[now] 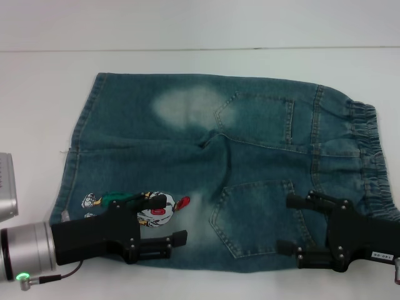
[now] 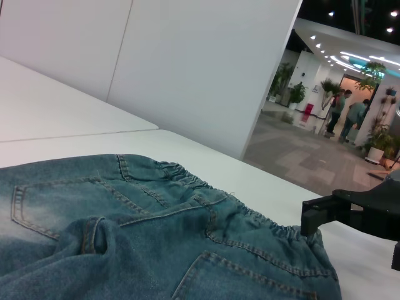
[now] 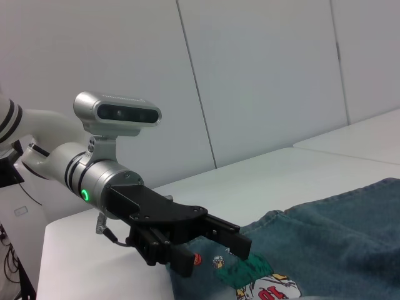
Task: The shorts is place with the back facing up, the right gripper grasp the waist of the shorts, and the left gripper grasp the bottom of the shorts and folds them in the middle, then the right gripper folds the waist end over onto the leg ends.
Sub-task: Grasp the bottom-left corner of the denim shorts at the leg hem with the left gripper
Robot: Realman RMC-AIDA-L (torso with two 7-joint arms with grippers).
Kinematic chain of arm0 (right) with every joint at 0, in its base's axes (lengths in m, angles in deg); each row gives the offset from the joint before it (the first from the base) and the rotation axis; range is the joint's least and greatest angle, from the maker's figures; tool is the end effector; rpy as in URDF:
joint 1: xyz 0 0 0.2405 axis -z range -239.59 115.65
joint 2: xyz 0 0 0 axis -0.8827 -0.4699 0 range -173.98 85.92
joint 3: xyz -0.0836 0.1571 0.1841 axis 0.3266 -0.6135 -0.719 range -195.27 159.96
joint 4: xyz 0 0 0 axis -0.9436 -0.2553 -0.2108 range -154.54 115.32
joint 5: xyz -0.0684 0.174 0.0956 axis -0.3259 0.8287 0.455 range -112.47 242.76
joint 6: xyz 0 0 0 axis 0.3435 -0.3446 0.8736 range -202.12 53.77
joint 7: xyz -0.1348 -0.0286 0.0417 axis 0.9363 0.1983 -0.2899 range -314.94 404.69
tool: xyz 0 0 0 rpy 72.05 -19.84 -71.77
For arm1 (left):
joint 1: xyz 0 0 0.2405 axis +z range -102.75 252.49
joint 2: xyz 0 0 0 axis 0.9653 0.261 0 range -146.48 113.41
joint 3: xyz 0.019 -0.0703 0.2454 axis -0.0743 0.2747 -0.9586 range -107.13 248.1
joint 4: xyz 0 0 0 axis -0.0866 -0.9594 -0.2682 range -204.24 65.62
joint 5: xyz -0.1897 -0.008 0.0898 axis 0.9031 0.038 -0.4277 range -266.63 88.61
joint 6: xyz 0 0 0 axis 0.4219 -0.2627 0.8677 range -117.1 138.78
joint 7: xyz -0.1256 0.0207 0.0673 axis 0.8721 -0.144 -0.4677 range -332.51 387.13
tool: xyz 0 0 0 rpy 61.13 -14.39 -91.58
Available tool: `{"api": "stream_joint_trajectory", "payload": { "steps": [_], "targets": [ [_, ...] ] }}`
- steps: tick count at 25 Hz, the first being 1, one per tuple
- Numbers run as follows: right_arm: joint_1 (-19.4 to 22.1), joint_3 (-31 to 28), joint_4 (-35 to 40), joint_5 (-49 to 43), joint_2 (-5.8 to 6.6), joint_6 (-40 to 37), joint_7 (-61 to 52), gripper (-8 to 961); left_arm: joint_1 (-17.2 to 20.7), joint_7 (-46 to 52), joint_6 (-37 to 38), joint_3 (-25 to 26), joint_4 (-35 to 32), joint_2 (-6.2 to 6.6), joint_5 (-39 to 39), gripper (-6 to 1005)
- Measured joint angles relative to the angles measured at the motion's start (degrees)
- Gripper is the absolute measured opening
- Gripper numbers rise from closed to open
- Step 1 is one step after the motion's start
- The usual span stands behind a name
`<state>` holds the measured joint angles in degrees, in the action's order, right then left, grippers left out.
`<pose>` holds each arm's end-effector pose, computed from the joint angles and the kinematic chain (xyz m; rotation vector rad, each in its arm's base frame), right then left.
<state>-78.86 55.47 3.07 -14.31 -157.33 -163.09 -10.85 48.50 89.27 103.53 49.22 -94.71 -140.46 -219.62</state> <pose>0.3076 0.2427 -0.0305 -2.7296 0.5181 0.8748 -0.2924 0.2596 -0.0581 -2.7406 -0.6974 -0.8099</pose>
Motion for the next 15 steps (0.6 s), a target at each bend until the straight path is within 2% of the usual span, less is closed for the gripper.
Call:
{"api": "stream_joint_trajectory", "payload": {
  "steps": [15],
  "targets": [
    [0.1, -0.1, 0.0, 0.0, -0.05, 0.1, 0.0, 945, 0.0, 0.0, 0.2, 0.0, 0.0, 0.0, 0.0, 909]
  ]
}}
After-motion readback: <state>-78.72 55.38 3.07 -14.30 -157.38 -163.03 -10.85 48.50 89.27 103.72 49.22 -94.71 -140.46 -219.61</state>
